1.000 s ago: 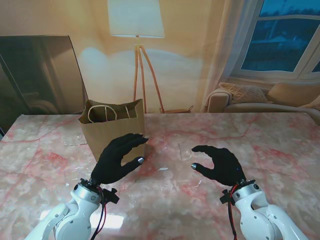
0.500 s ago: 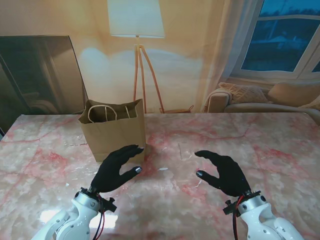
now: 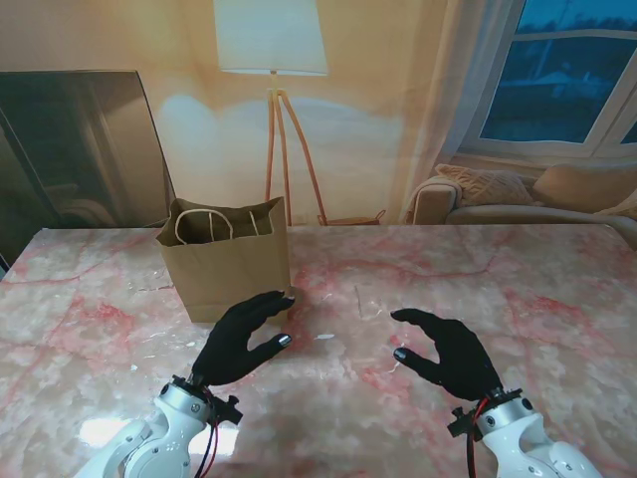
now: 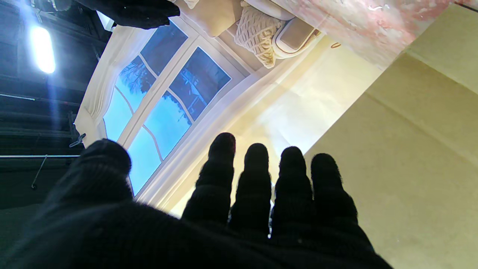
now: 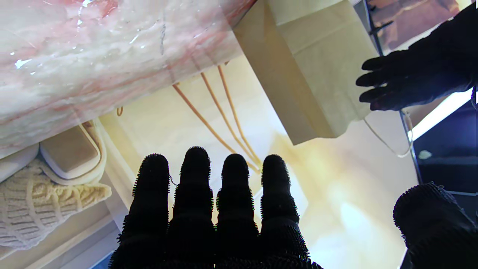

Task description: Fold the socks and the shorts into the kraft paper bag

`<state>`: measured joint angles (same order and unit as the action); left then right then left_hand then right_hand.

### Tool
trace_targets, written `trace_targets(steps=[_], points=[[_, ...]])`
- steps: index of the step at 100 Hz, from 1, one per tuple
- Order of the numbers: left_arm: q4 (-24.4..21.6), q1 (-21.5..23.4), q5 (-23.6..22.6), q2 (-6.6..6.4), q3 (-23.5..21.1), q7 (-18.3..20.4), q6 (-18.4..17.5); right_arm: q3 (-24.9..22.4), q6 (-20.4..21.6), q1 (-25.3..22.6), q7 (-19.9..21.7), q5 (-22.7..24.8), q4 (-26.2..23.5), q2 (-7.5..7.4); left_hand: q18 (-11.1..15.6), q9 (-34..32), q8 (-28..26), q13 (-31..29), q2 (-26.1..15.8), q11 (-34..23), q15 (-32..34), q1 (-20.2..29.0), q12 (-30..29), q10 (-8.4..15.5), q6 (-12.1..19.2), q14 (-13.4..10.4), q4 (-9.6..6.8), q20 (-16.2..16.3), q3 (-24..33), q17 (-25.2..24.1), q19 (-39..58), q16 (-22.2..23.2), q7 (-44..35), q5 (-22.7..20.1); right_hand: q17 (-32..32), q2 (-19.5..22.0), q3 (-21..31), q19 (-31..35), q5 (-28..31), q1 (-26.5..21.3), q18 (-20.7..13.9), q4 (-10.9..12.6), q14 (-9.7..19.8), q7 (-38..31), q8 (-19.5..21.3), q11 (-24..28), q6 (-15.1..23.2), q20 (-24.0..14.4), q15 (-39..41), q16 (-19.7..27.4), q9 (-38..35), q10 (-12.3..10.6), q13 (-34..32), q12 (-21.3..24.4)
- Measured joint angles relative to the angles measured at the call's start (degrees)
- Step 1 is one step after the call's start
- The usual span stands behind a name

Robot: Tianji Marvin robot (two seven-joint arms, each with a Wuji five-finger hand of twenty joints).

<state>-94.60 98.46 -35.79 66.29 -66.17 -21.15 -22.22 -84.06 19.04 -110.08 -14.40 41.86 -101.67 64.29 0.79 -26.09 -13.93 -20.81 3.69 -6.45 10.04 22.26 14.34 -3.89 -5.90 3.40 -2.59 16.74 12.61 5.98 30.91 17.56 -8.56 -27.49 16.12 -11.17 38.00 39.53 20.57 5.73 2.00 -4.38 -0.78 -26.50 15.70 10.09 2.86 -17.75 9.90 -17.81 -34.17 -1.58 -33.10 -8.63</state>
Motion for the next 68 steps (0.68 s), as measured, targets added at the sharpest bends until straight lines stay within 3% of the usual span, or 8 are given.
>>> trace_targets(steps=[68], points=[[0.6, -0.8, 1.3, 0.24, 0.3, 1.1, -0.1, -1.3, -0.3, -1.4, 1.0, 0.2, -0.7, 0.0, 0.0, 0.0, 0.0, 0.0, 0.0, 0.0, 0.0, 0.0, 0.0, 0.0, 0.0, 0.0, 0.0, 0.0, 0.0, -0.1, 0.0, -0.4, 0.0, 0.0, 0.1, 0.0, -0.1, 0.0, 0.1, -1.0, 0.0, 0.0, 0.0, 0.0, 0.0, 1.6, 0.0, 0.0, 0.0, 0.0, 0.0, 0.0, 0.0, -0.1]])
